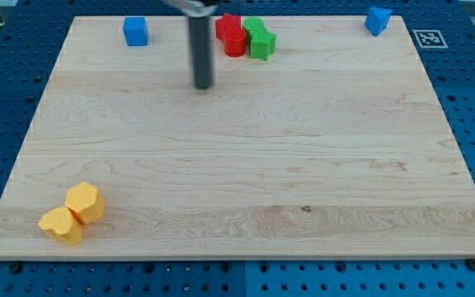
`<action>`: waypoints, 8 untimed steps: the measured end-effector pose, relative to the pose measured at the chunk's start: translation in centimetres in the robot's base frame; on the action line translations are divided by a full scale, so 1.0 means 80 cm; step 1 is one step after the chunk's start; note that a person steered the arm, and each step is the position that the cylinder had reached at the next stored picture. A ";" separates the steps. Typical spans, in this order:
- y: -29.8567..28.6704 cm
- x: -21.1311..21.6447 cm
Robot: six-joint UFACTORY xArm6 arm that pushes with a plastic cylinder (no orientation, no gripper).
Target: Move the blue cube slightly down
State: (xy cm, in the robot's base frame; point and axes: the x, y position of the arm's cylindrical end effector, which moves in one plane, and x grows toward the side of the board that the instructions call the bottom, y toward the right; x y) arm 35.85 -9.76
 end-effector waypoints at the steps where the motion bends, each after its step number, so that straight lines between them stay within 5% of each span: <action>1: -0.114 -0.006; 2: -0.198 -0.057; 4: -0.254 -0.207; 8: -0.134 -0.197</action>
State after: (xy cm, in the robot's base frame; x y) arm 20.07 -20.45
